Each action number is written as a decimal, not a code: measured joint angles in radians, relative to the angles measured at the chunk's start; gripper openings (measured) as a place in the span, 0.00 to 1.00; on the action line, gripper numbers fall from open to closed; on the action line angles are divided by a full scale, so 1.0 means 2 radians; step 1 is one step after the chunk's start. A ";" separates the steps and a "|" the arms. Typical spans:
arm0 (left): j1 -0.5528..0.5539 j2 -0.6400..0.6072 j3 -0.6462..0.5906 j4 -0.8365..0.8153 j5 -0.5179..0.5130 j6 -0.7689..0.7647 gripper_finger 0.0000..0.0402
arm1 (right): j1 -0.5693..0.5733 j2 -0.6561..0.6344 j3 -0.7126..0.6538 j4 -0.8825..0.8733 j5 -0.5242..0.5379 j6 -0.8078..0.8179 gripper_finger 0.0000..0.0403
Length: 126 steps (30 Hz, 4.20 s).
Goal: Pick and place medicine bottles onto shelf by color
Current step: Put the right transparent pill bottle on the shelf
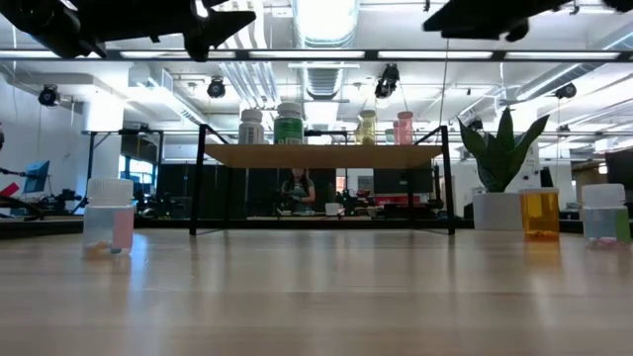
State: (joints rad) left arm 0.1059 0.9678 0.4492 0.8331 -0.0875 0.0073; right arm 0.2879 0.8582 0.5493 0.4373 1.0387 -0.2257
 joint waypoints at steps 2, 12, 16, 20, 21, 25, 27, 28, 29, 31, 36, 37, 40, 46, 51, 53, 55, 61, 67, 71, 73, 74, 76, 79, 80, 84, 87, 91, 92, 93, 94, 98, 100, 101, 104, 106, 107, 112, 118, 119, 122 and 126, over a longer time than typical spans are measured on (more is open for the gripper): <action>0.000 -0.007 0.000 -0.009 0.000 0.000 0.72 | 0.029 -0.030 0.009 -0.100 -0.002 0.049 0.64; 0.000 -0.028 0.000 -0.033 0.000 -0.009 0.72 | 0.060 -0.030 0.125 -0.601 -0.157 0.380 0.62; 0.000 -0.026 0.000 -0.046 0.000 -0.014 0.72 | 0.060 0.012 0.140 -0.720 -0.192 0.501 0.62; 0.000 -0.026 0.000 -0.052 0.000 -0.014 0.72 | 0.059 0.036 0.142 -0.814 -0.219 0.642 0.64; 0.000 -0.027 0.000 -0.054 0.000 -0.014 0.72 | 0.059 0.038 0.139 -0.821 -0.238 0.652 0.65; 0.000 -0.027 0.000 -0.056 0.000 -0.015 0.72 | 0.059 0.040 0.127 -0.783 -0.334 0.634 0.68; -0.001 -0.027 0.000 -0.059 0.000 -0.019 0.72 | 0.059 0.042 0.122 -0.753 -0.387 0.613 0.70; -0.001 -0.027 0.000 -0.060 0.000 -0.025 0.72 | 0.059 0.044 0.121 -0.742 -0.408 0.608 0.70; -0.001 -0.027 -0.001 -0.060 0.001 -0.027 0.72 | 0.060 0.047 0.120 -0.736 -0.419 0.602 0.71; -0.001 -0.027 -0.001 -0.061 0.001 -0.028 0.72 | 0.060 0.056 0.117 -0.739 -0.432 0.595 0.71; -0.001 -0.027 -0.001 -0.070 0.002 -0.034 0.72 | 0.060 0.080 0.101 -0.742 -0.441 0.575 0.69; -0.001 -0.027 -0.001 -0.070 0.002 -0.038 0.72 | 0.060 0.084 0.096 -0.740 -0.441 0.575 0.68; -0.001 -0.027 -0.001 -0.070 0.002 -0.039 0.72 | 0.060 0.091 0.075 -0.725 -0.442 0.575 0.66; -0.001 -0.027 -0.003 -0.070 0.003 -0.039 0.72 | 0.060 0.086 0.038 -0.667 -0.454 0.575 0.63; -0.001 -0.027 -0.003 -0.069 0.002 -0.039 0.72 | 0.059 0.085 0.019 -0.653 -0.450 0.575 0.63; -0.001 -0.027 -0.003 -0.069 0.002 -0.039 0.72 | 0.059 0.085 0.011 -0.642 -0.441 0.575 0.62; -0.001 -0.027 -0.003 -0.069 0.002 -0.039 0.72 | 0.059 0.084 0.002 -0.625 -0.440 0.572 0.60; -0.001 -0.027 -0.004 -0.069 0.002 -0.039 0.72 | 0.059 0.086 -0.007 -0.602 -0.440 0.567 0.52; -0.001 -0.027 -0.004 -0.069 0.002 -0.039 0.72 | 0.059 0.086 -0.006 -0.600 -0.431 0.561 0.45; -0.001 -0.027 -0.004 -0.069 0.002 -0.039 0.72 | 0.059 0.086 -0.003 -0.600 -0.431 0.553 0.41; -0.001 -0.027 -0.005 -0.070 0.002 -0.039 0.72 | 0.059 0.086 0.000 -0.600 -0.431 0.552 0.38; -0.001 -0.027 -0.005 -0.070 0.002 -0.039 0.72 | 0.059 0.085 0.002 -0.600 -0.431 0.551 0.37; -0.001 -0.027 -0.005 -0.070 0.002 -0.039 0.72 | 0.059 0.085 0.005 -0.601 -0.432 0.548 0.36; -0.001 -0.027 -0.005 -0.070 0.002 -0.039 0.72 | 0.059 0.085 0.016 -0.603 -0.437 0.543 0.36; -0.001 -0.027 -0.005 -0.070 0.002 -0.039 0.72 | 0.059 0.085 0.021 -0.604 -0.439 0.540 0.36; -0.001 -0.027 -0.005 -0.070 0.002 -0.039 0.72 | 0.059 0.085 0.050 -0.604 -0.441 0.524 0.36; -0.001 -0.027 -0.005 -0.070 0.002 -0.039 0.72 | 0.058 0.085 0.081 -0.604 -0.440 0.507 0.36; -0.001 -0.027 -0.005 -0.069 0.002 -0.039 0.72 | 0.049 0.085 0.126 -0.602 -0.429 0.479 0.36; -0.001 -0.027 -0.005 -0.069 0.002 -0.039 0.72 | 0.044 0.086 0.137 -0.601 -0.425 0.466 0.36; -0.001 -0.027 -0.005 -0.069 0.002 -0.039 0.72 | 0.038 0.088 0.149 -0.601 -0.422 0.453 0.36; -0.001 -0.027 -0.005 -0.070 0.002 -0.040 0.72 | 0.031 0.091 0.160 -0.599 -0.420 0.440 0.36; -0.001 -0.028 -0.005 -0.079 0.002 -0.045 0.72 | -0.004 0.112 0.210 -0.589 -0.418 0.381 0.36; -0.001 -0.033 -0.002 -0.116 0.002 -0.052 0.72 | -0.021 0.129 0.241 -0.590 -0.423 0.346 0.36; -0.001 -0.033 0.002 -0.135 0.002 -0.052 0.72 | -0.030 0.139 0.257 -0.590 -0.430 0.327 0.36; 0.000 -0.034 0.011 -0.171 0.002 -0.053 0.72 | -0.058 0.174 0.311 -0.590 -0.446 0.263 0.36; 0.000 -0.034 0.017 -0.179 0.002 -0.053 0.72 | -0.077 0.199 0.350 -0.590 -0.454 0.223 0.36; 0.000 -0.035 0.020 -0.183 0.002 -0.053 0.72 | -0.087 0.211 0.369 -0.592 -0.463 0.204 0.36; 0.000 -0.041 0.024 -0.220 0.002 -0.051 0.72 | -0.137 0.265 0.456 -0.593 -0.497 0.129 0.36; 0.000 -0.095 0.028 -0.268 -0.015 -0.049 0.72 | -0.197 0.317 0.532 -0.581 -0.553 0.071 0.36; 0.000 -0.106 0.024 -0.269 -0.018 -0.049 0.72 | -0.206 0.326 0.541 -0.578 -0.562 0.063 0.36; 0.000 -0.129 0.014 -0.279 -0.027 -0.050 0.72 | -0.231 0.353 0.569 -0.579 -0.578 0.045 0.36; 0.000 -0.136 0.004 -0.284 -0.034 -0.053 0.72 | -0.260 0.388 0.601 -0.578 -0.589 0.024 0.36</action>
State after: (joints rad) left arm 0.1055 0.6959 0.4564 0.2649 -0.1558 -0.0983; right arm -0.2320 1.6334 1.7503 -0.7185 -0.1387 -0.1781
